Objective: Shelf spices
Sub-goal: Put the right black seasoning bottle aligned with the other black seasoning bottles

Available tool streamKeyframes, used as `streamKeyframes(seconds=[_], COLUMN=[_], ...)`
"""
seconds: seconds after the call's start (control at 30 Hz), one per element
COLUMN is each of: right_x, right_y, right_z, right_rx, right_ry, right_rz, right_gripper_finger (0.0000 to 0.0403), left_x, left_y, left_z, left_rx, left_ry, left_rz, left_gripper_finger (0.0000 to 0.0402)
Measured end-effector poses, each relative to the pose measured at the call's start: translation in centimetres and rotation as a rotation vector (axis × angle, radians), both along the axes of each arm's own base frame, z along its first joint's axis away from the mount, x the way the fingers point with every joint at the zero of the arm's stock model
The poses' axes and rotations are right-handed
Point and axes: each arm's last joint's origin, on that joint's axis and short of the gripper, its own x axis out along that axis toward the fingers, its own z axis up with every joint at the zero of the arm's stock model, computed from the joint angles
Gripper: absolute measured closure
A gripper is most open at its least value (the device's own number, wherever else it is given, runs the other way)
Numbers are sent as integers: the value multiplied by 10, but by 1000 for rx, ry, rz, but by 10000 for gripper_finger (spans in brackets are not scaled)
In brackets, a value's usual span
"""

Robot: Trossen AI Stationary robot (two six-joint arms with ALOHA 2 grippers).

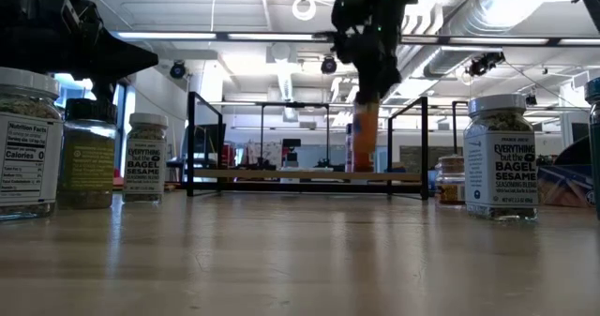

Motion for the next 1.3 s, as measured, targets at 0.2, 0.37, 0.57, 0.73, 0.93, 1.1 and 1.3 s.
streamKeyframes(seconds=[0.2,0.37,0.57,0.73,0.93,1.1,1.3], right_x=[-2,0,5,7,2,-5,-11], right_y=[-14,-20,-23,-26,-24,-22,-33], right_z=[-22,-33,-35,-34,-30,-17,-15], right_rx=[0,-15,-70,-80,-68,-81,-93], right_ry=[62,84,68,43,61,38,13], right_rz=[-40,-61,-76,-113,-116,-100,-137], right_gripper_finger=[216,216,173,150,147,145,144], left_x=[0,0,0,0,0,0,0], left_y=[0,0,0,0,0,0,0], left_z=[0,0,0,-1,0,0,-1], left_rx=[0,1,1,1,1,1,1], left_ry=[1,4,5,5,4,5,6], left_rz=[0,0,-1,-1,0,0,0], left_gripper_finger=[401,401,401,401,401,401,401])
